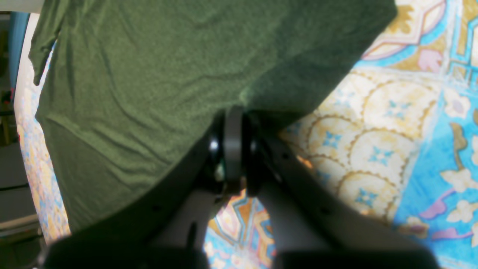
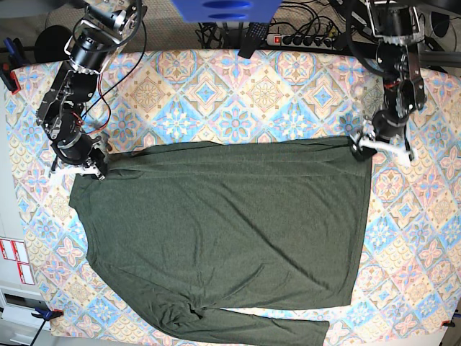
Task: Fold the T-shirt properly
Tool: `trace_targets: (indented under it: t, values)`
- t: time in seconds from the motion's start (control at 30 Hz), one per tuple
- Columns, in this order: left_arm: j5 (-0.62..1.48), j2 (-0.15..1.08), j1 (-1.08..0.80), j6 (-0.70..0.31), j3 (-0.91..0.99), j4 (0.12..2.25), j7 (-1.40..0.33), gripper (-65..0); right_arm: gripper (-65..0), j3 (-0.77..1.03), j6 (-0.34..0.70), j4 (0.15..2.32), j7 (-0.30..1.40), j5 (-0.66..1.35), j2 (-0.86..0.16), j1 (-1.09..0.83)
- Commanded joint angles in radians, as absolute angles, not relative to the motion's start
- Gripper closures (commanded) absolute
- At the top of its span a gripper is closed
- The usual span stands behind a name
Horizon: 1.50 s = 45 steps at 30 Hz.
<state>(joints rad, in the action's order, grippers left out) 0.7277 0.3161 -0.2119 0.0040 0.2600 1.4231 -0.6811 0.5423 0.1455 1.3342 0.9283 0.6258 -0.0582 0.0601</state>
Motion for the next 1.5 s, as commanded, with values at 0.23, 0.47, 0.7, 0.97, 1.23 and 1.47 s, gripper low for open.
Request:
trace_targets:
  t: [0.23,0.47,0.7,0.97,1.23,1.47]
  values:
    - [0.734,0.321,-0.211,-0.004,0.266,1.437,-0.653,-48.9,0.0,0.544,0.153,1.359,0.912,0.641,-0.071,0.074]
    - [0.728,0.291,-0.137,-0.004,0.257,1.354,-0.633,-48.9,0.0,0.544,0.153,1.356,0.912,0.641,-0.071,0.079]
    - [0.730,0.265,-0.107,-0.004,0.237,1.290,-0.634,-48.9,0.0,0.544,0.153,1.359,0.912,0.641,-0.071,0.077]
    - [0.730,0.259,-0.108,-0.004,0.219,1.290,-0.634,-29.8,0.0,0.544,0.153,1.359,0.912,0.641,-0.071,0.077]
    - [0.731,0.265,-0.120,-0.004,0.229,1.291,-0.651,0.0,0.0,0.544,0.153,1.360,0.912,0.641,-0.071,0.074]
    - [0.733,0.294,-0.205,-0.004,0.229,1.369,-0.662,0.0,0.0,0.550,0.153,1.411,0.915,0.642,-0.071,0.068]
